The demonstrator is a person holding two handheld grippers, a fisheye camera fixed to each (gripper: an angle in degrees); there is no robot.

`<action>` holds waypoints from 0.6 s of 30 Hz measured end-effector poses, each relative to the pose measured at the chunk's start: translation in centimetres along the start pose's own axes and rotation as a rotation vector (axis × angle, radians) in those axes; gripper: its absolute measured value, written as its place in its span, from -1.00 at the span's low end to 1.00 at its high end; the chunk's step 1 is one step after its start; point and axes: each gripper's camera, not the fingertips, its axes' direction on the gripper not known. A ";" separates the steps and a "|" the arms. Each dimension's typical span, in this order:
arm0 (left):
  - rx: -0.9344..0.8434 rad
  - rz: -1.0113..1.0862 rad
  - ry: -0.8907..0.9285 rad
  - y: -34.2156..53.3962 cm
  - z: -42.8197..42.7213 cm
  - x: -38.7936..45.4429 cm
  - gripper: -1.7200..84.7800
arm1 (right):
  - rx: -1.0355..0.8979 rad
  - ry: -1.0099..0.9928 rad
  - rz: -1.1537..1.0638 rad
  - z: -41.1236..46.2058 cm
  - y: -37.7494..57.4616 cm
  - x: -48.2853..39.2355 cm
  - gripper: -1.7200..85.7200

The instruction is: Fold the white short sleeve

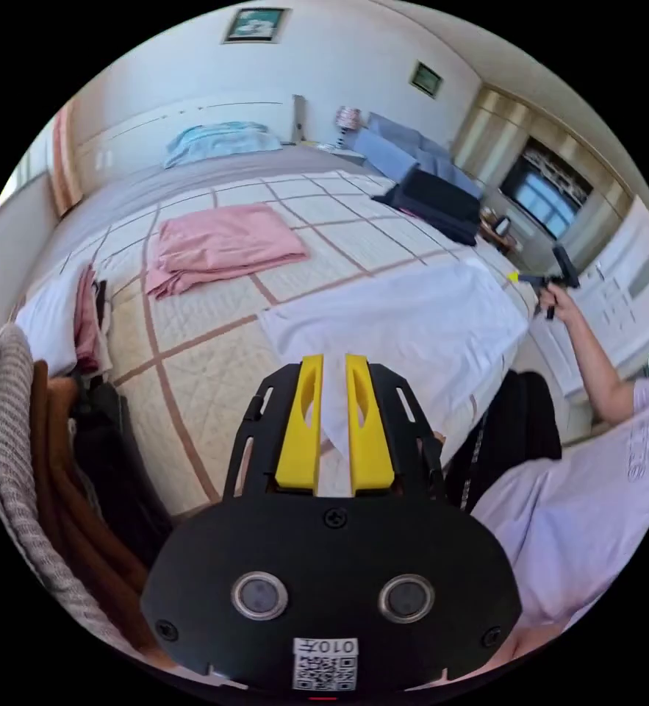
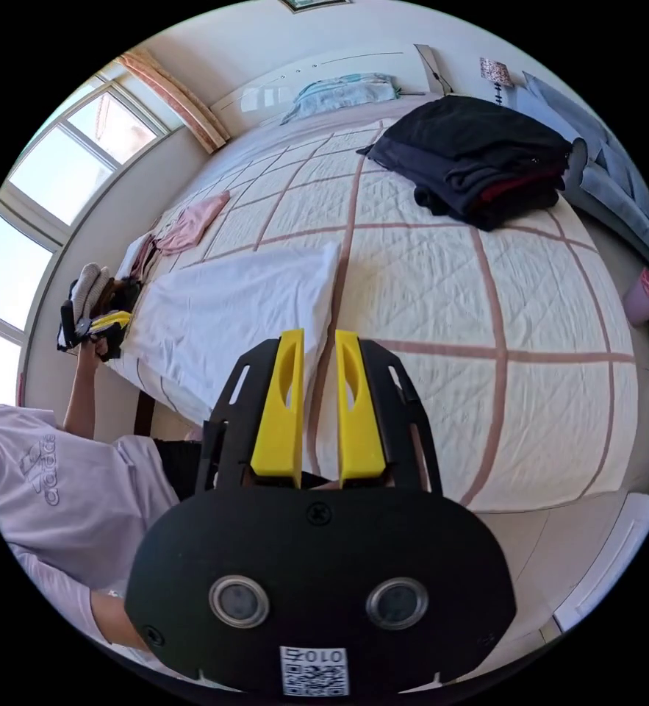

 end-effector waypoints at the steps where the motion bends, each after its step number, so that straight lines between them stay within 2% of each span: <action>1: -0.049 0.097 -0.039 0.9 0.6 3.1 -0.78 | -0.002 -0.011 0.004 0.4 1.7 -0.5 -0.81; 5: -0.088 0.247 -0.150 3.4 1.9 9.3 -0.76 | 0.019 -0.152 0.052 2.6 5.5 -0.7 -0.80; 8: -0.059 0.246 -0.110 4.0 1.7 10.7 -0.75 | 0.024 -0.251 0.054 3.8 5.9 -1.5 -0.80; 12: -0.014 0.263 -0.150 4.4 0.2 11.7 -0.77 | -0.004 -0.195 0.044 5.0 5.3 -3.4 -0.84; 16: -0.161 0.417 -0.214 4.5 3.2 14.5 -0.83 | -0.029 -0.120 0.009 5.0 5.0 -6.5 -0.86; 18: -0.164 0.432 -0.255 5.1 4.4 14.9 -0.86 | -0.036 -0.095 -0.018 4.5 5.1 -7.9 -0.87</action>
